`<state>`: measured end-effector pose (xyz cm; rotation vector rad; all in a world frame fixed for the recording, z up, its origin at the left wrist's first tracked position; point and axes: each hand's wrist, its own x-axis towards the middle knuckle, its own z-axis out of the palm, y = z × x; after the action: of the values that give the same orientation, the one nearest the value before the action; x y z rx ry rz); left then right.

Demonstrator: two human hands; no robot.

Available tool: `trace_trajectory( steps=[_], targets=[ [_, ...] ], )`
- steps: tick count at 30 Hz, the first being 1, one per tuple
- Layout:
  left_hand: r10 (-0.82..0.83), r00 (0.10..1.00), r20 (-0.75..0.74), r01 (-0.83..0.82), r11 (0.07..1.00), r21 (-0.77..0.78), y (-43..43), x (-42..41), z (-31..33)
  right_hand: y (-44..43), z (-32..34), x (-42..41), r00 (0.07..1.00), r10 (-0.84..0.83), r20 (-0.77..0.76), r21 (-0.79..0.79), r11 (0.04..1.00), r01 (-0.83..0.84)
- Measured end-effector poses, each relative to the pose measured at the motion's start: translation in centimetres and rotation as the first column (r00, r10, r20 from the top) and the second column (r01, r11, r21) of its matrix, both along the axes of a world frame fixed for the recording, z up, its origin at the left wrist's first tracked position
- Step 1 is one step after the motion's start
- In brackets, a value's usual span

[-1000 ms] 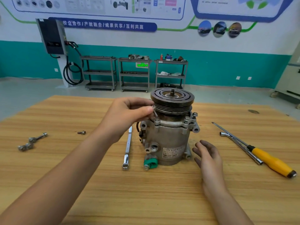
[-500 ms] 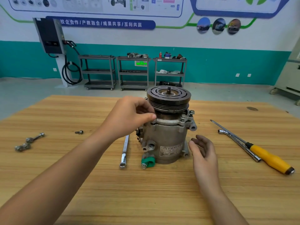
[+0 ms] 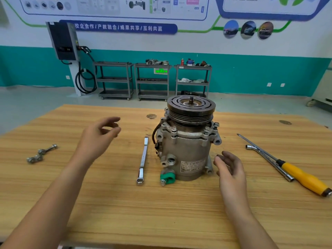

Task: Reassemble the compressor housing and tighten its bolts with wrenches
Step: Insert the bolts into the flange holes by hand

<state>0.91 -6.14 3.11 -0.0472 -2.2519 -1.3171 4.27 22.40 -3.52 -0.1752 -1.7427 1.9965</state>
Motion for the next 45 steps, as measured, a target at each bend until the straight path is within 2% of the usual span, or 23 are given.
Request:
trace_trajectory(
  steps=[2, 3, 4, 7, 9, 12, 20, 25, 30, 32, 33, 34, 35, 36, 38, 41, 45],
  targets=[
    [0.282, 0.951, 0.124, -0.246, 0.938, -0.245, -4.1, -1.9, -1.3, -0.1, -0.1, 0.0, 1.000, 0.015, 0.018, -0.003, 1.000, -0.015],
    [0.349, 0.922, 0.168, -0.277, 0.897, -0.346, -5.7, -2.8, -2.0, -0.2, -0.1, 0.0, 1.000, 0.020, 0.023, -0.003, 1.000, -0.020],
    [0.364, 0.905, 0.220, -0.248, 0.872, -0.422, -6.7, -3.6, -2.6, -0.2, 0.0, 0.0, 0.999, 0.021, 0.025, 0.000, 1.000, -0.021],
    [0.313, 0.864, 0.393, -0.019, 0.802, -0.597, -7.4, -5.4, -4.3, -0.1, 0.0, -0.1, 0.999, 0.013, 0.036, -0.012, 1.000, -0.013],
    [0.314, 0.852, 0.418, 0.050, 0.746, -0.664, -7.5, -6.1, -5.2, -0.1, 0.0, -0.1, 0.998, 0.018, 0.053, -0.020, 1.000, -0.017],
    [0.350, 0.863, 0.364, 0.001, 0.719, -0.695, -7.9, -7.1, -5.5, 0.0, 0.0, 0.0, 0.997, 0.019, 0.072, -0.019, 1.000, -0.017],
    [0.462, 0.795, 0.393, -0.108, 0.746, -0.657, -9.3, -8.5, -5.2, 0.1, 0.3, 0.1, 0.994, 0.025, 0.109, -0.019, 1.000, -0.023],
    [0.521, 0.783, 0.340, -0.216, 0.741, -0.636, -10.4, -8.8, -6.1, -0.1, 0.5, 0.1, 0.992, 0.040, 0.123, -0.026, 0.999, -0.037],
    [0.557, 0.736, 0.385, -0.179, 0.709, -0.682, -10.3, -8.7, -5.7, -0.1, 0.4, 0.1, 0.991, 0.043, 0.128, -0.022, 0.999, -0.041],
    [0.488, 0.787, 0.377, -0.184, 0.769, -0.612, -9.3, -8.6, -5.1, -0.1, 0.4, 0.1, 0.991, 0.040, 0.130, -0.021, 0.999, -0.038],
    [0.390, 0.842, 0.374, -0.181, 0.855, -0.485, -8.4, -8.3, -4.8, -0.1, 0.4, 0.1, 0.991, 0.038, 0.129, -0.021, 0.999, -0.035],
    [0.246, 0.897, 0.368, -0.151, 0.951, -0.269, -7.1, -7.9, -4.5, -0.2, 0.5, 0.1, 0.991, 0.035, 0.127, -0.025, 0.999, -0.032],
    [0.080, 0.938, 0.337, -0.081, 0.997, -0.012, -5.6, -7.1, -3.9, -0.2, 0.5, 0.0, 0.992, 0.033, 0.125, -0.031, 0.999, -0.029],
    [-0.068, 0.960, 0.272, 0.011, 0.979, 0.204, -3.9, -6.3, -3.3, -0.3, 0.5, 0.0, 0.992, 0.031, 0.125, -0.037, 0.999, -0.026],
    [-0.257, 0.956, 0.140, 0.180, 0.895, 0.409, -0.9, -4.7, -1.8, -0.3, 0.6, 0.0, 0.991, 0.028, 0.130, -0.041, 0.999, -0.023],
    [-0.405, 0.914, -0.002, 0.356, 0.802, 0.480, 3.0, -2.6, 0.8, -0.2, 0.6, 0.0, 0.990, 0.021, 0.140, -0.042, 0.999, -0.015],
    [-0.493, 0.870, -0.016, 0.457, 0.793, 0.403, 6.4, -1.4, 3.1, -0.1, 0.6, 0.0, 0.989, 0.015, 0.146, -0.053, 0.999, -0.007]
  ],
)
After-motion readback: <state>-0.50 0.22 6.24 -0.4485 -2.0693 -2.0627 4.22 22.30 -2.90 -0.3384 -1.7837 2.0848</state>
